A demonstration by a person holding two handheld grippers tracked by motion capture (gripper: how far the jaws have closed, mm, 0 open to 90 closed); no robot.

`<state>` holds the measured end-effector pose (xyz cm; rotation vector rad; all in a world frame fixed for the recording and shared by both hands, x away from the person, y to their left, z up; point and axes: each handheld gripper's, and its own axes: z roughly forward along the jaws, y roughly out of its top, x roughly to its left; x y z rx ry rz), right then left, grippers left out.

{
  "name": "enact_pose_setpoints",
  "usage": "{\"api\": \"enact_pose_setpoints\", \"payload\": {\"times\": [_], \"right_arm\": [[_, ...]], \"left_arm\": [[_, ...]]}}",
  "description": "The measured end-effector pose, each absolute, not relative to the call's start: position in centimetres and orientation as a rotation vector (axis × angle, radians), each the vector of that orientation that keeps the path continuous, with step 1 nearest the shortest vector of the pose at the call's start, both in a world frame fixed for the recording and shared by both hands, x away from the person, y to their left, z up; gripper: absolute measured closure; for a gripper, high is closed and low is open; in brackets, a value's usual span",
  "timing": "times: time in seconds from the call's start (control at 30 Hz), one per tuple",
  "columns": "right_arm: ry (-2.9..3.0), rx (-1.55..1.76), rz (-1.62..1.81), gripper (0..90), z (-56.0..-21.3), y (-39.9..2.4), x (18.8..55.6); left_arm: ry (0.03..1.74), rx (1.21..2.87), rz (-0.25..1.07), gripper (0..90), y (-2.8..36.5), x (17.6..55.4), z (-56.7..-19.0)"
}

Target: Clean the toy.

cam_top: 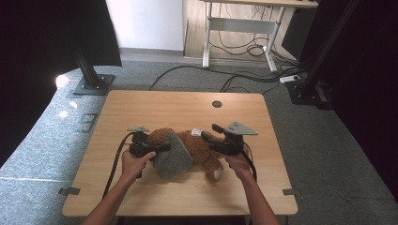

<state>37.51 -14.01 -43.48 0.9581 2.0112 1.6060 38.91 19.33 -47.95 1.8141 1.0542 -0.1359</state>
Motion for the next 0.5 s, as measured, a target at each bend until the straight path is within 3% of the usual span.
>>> {"api": "enact_pose_setpoints", "payload": {"times": [0.23,0.4,0.5], "right_arm": [[2.183,1.071,1.449,37.6,-44.2,-9.0,39.5],[2.285,1.2,1.24,28.6,-46.1,-8.7,41.5],[2.301,1.221,1.263,31.6,-47.5,-9.6,41.9]], "left_arm": [[1.05,1.822,-0.138,81.2,19.2,38.7,-48.1],[1.05,1.818,-0.145,81.2,19.0,38.7,-48.2],[1.043,1.823,-0.152,81.2,18.9,38.7,-48.4]]}}
